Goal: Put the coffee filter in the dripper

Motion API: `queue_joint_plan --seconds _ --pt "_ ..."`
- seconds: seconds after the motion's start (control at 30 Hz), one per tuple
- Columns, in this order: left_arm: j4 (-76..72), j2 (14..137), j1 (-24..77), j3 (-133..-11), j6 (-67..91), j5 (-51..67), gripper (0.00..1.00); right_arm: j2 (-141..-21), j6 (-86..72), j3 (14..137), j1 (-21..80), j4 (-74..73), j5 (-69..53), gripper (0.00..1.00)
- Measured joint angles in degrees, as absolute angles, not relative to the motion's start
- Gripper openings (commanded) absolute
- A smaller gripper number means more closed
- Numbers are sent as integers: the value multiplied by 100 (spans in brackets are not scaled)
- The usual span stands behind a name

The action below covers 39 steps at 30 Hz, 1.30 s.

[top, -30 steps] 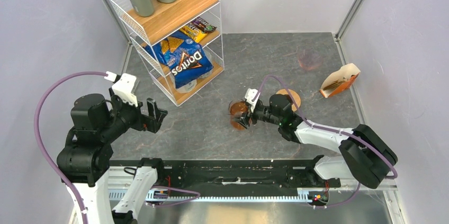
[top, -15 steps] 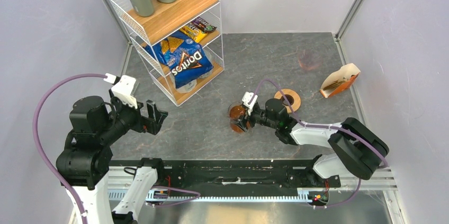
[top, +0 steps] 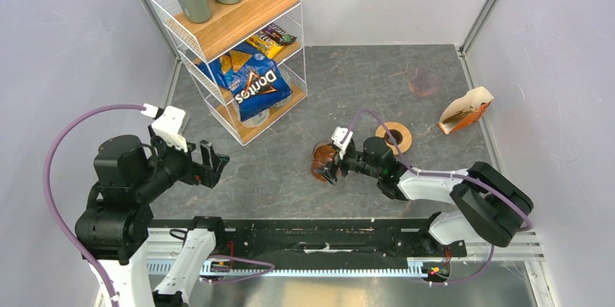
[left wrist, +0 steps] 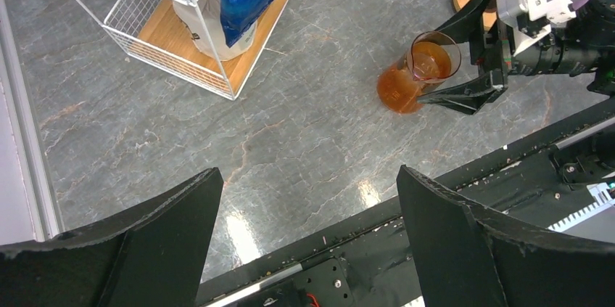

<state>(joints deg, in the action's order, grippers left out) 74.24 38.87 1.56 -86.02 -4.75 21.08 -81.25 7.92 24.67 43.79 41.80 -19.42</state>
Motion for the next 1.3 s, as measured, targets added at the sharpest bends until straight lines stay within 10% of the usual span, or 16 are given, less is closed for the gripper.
queue_joint_plan --seconds 0.73,1.3 --pt "8106 4156 156 -8611 -1741 2919 98 -4584 582 3760 4449 -1433 -1273 97" --pt "8724 5157 213 -7666 -3267 3319 97 -6020 21 7166 1756 -6066 -1800 97"
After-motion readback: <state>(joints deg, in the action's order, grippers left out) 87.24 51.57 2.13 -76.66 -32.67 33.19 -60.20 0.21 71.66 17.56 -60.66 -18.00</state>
